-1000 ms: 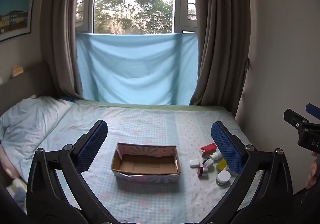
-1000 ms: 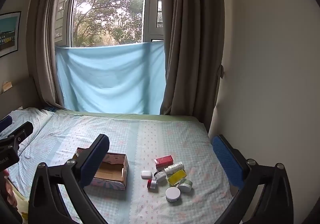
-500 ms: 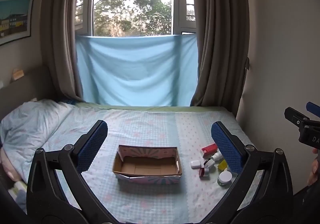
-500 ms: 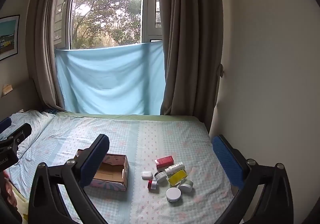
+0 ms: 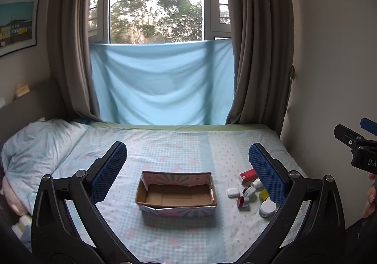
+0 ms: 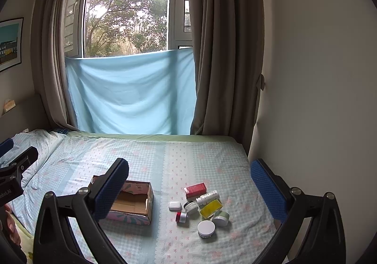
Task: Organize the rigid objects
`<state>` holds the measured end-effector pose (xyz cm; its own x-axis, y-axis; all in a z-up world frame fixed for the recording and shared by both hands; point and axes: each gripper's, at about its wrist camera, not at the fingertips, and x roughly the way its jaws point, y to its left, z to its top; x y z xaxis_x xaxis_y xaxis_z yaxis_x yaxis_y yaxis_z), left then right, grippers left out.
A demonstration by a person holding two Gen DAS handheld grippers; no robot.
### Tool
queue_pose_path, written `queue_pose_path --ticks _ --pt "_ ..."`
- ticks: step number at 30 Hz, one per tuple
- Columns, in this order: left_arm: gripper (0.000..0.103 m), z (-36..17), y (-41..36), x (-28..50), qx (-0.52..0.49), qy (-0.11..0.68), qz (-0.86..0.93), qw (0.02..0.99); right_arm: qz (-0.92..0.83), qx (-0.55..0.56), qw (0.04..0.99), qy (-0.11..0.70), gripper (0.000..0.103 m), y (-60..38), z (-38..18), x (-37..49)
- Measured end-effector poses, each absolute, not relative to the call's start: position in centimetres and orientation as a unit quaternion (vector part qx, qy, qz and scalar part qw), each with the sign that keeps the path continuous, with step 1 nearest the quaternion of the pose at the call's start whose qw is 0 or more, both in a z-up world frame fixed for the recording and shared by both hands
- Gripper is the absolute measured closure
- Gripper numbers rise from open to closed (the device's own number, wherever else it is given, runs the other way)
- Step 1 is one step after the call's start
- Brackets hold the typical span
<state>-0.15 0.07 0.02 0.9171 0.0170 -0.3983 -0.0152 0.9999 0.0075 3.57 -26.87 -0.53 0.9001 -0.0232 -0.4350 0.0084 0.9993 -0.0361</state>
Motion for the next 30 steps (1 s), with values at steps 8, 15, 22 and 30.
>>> queue_pose_path --ticks 8,15,22,30 --pt "0.0 0.1 0.25 -0.21 0.003 0.202 0.013 0.979 -0.006 -0.016 0.973 0.229 0.0 -26.46 -0.68 3.83" --pt "0.0 0.19 0.44 -0.23 0.001 0.2 0.014 0.98 -0.006 -0.015 0.973 0.229 0.0 -26.57 -0.69 3.87" --pt "0.0 0.14 0.41 -0.16 0.001 0.201 0.014 0.979 -0.006 -0.015 0.973 0.229 0.0 -26.52 -0.67 3.92" --pt "0.0 0.17 0.44 0.14 0.001 0.203 0.012 0.979 -0.007 -0.014 0.973 0.231 0.0 -26.33 -0.6 4.18"
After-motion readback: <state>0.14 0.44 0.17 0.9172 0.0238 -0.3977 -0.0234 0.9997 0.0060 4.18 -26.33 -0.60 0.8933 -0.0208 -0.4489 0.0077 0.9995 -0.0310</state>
